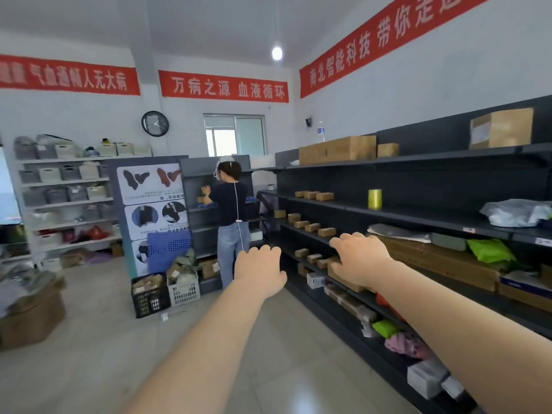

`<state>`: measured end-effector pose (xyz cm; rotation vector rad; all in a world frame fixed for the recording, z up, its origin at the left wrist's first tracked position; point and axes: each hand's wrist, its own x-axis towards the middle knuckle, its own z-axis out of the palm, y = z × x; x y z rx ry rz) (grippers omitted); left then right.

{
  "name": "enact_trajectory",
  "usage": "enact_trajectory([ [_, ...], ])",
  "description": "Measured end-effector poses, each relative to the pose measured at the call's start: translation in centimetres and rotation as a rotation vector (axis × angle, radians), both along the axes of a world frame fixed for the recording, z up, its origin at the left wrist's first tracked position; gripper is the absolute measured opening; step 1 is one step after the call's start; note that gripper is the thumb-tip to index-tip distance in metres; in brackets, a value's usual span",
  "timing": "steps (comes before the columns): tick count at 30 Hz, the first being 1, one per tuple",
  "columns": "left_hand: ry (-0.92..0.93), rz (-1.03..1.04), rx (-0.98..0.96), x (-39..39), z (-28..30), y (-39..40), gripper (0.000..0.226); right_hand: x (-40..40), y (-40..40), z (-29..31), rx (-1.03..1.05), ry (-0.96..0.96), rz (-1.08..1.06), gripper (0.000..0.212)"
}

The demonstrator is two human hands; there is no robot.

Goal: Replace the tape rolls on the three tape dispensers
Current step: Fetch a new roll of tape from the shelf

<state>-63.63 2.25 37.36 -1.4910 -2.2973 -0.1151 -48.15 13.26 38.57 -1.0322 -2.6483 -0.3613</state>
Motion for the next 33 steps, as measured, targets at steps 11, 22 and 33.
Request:
enact_trajectory([
  [11, -0.005, 0.059, -0.029, -10.0, -1.6, 15.4, 0.033, -11.9, 16.6, -1.6, 0.03, -0.024, 0.07, 0.04],
  [22, -0.002, -0.067, -0.024, -15.1, -1.1, 35.5, 0.042, -16.2, 34.2, -2.0, -0.045, -0.011, -0.006, 0.044],
  [33, 0.002, -0.225, -0.048, -23.8, -1.8, 56.2, 0.047, -23.6, 51.7, -2.2, -0.017, -0.08, -0.193, 0.049],
])
